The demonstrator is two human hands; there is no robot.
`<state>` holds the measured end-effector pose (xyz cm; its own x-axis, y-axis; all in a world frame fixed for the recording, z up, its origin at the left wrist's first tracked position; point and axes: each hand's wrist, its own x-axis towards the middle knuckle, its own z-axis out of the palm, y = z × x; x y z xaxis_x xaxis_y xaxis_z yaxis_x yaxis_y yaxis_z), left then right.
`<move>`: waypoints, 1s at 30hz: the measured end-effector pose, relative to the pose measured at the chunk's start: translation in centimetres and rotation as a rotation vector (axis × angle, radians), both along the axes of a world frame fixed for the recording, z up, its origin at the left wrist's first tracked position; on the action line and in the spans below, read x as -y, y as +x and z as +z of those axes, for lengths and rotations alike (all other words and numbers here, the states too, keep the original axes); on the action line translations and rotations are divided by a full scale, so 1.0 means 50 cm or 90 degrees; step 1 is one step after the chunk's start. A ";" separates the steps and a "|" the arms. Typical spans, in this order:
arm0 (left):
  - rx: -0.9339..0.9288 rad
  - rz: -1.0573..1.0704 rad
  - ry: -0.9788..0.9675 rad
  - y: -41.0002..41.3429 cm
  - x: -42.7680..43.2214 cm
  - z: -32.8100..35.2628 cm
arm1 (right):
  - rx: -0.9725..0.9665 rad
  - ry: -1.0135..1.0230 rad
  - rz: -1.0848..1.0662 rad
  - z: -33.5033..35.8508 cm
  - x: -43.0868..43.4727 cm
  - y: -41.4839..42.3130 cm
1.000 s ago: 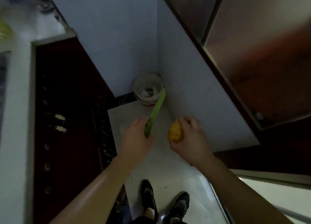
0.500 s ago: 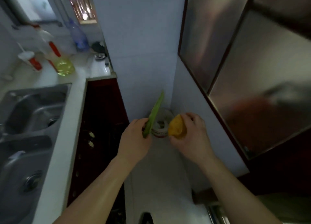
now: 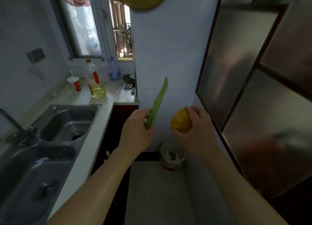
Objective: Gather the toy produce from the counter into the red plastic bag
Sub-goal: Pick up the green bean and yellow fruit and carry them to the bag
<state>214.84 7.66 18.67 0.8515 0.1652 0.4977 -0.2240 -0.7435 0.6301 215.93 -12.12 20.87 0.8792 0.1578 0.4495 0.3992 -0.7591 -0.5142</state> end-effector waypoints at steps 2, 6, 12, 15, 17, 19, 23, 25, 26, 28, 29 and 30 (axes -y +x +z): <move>-0.004 0.026 -0.004 -0.012 0.006 0.024 | 0.004 0.008 0.014 0.016 0.008 0.002; -0.008 0.055 0.004 -0.041 0.020 0.061 | 0.016 0.026 0.048 0.048 0.028 0.000; 0.016 0.114 0.022 -0.101 0.044 0.107 | 0.021 0.033 0.110 0.077 0.039 -0.020; 0.008 0.160 0.041 -0.140 0.039 0.117 | 0.004 0.047 0.144 0.087 0.030 -0.034; -0.001 0.182 0.044 -0.166 0.028 0.118 | 0.008 0.055 0.165 0.091 0.019 -0.046; -0.001 0.199 0.041 -0.192 0.015 0.120 | 0.012 0.059 0.186 0.096 0.005 -0.062; 0.014 0.230 0.035 -0.250 -0.015 0.126 | 0.019 0.056 0.231 0.105 -0.034 -0.101; 0.018 0.247 0.033 -0.284 -0.037 0.130 | 0.022 0.058 0.252 0.111 -0.062 -0.120; 0.024 0.255 0.034 -0.302 -0.050 0.132 | 0.023 0.059 0.261 0.115 -0.078 -0.131; 0.035 0.278 0.040 -0.344 -0.082 0.138 | 0.021 0.066 0.281 0.121 -0.114 -0.154; 0.036 0.292 0.041 -0.367 -0.099 0.142 | 0.021 0.071 0.292 0.123 -0.134 -0.168; 0.033 0.305 0.041 -0.392 -0.116 0.146 | 0.018 0.077 0.303 0.124 -0.154 -0.183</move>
